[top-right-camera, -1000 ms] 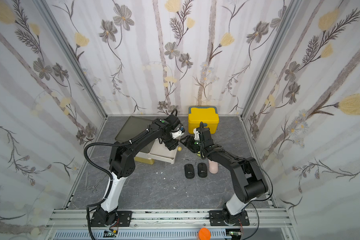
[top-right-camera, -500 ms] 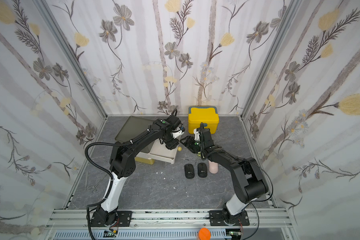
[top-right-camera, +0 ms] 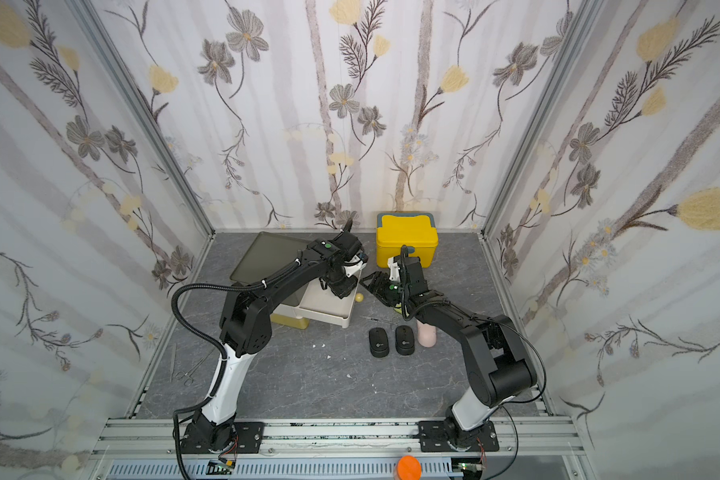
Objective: Take the mice out of the drawer
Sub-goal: Pick up the mouse from the drawer.
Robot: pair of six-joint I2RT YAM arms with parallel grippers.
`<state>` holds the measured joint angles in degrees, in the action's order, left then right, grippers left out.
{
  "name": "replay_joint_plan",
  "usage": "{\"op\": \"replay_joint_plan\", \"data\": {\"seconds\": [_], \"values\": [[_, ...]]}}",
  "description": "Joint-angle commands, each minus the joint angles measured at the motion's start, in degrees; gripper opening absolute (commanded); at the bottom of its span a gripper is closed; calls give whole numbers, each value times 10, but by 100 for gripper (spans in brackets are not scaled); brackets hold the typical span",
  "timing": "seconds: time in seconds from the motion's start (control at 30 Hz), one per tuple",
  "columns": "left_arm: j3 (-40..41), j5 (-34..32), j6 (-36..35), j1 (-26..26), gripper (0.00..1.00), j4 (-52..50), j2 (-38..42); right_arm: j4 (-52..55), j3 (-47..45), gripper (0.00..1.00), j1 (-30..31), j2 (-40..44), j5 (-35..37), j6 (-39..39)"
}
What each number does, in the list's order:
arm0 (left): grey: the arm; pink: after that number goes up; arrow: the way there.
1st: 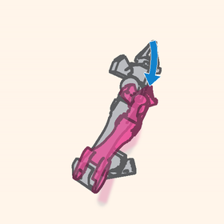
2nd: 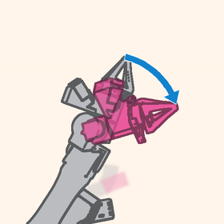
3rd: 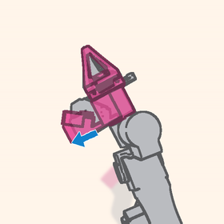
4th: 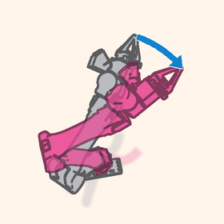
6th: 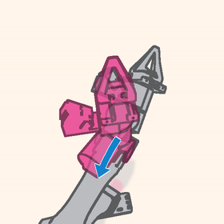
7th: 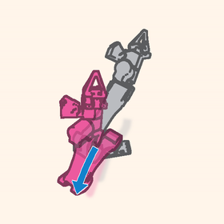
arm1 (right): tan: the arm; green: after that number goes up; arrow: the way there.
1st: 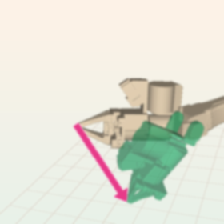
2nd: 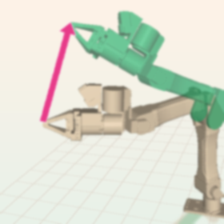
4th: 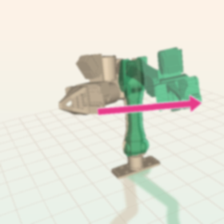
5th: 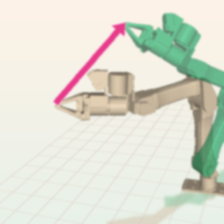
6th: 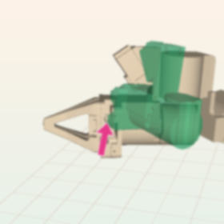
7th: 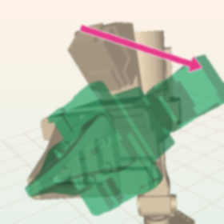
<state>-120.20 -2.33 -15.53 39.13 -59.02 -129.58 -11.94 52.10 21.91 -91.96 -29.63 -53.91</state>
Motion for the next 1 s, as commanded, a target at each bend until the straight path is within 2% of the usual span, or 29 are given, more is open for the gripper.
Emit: {"op": "replay_joint_plan", "data": {"seconds": [0.0, 0.3, 0.43, 0.53, 0.67, 0.97], "values": [[-13, -8, 25, -2, 55, -2, 6, -18, -2, 63, -2, 21, -1, -3], [-9, -21, 95, -1, 53, 1, 61, -3, -5, 63, -20, 44, -15, 11], [-9, -35, 159, 5, 52, 5, 101, 20, 0, 64, -29, 54, -28, 34], [15, -59, 237, 23, 51, 17, 146, 35, -9, 64, -42, 67, -39, 47], [95, -77, 357, 59, 50, 55, 224, 69, -25, 64, -52, 96, -42, 84], [407, -85, 615, 183, 48, 196, 429, 122, -85, 66, -80, 149, -60, 143]]}}
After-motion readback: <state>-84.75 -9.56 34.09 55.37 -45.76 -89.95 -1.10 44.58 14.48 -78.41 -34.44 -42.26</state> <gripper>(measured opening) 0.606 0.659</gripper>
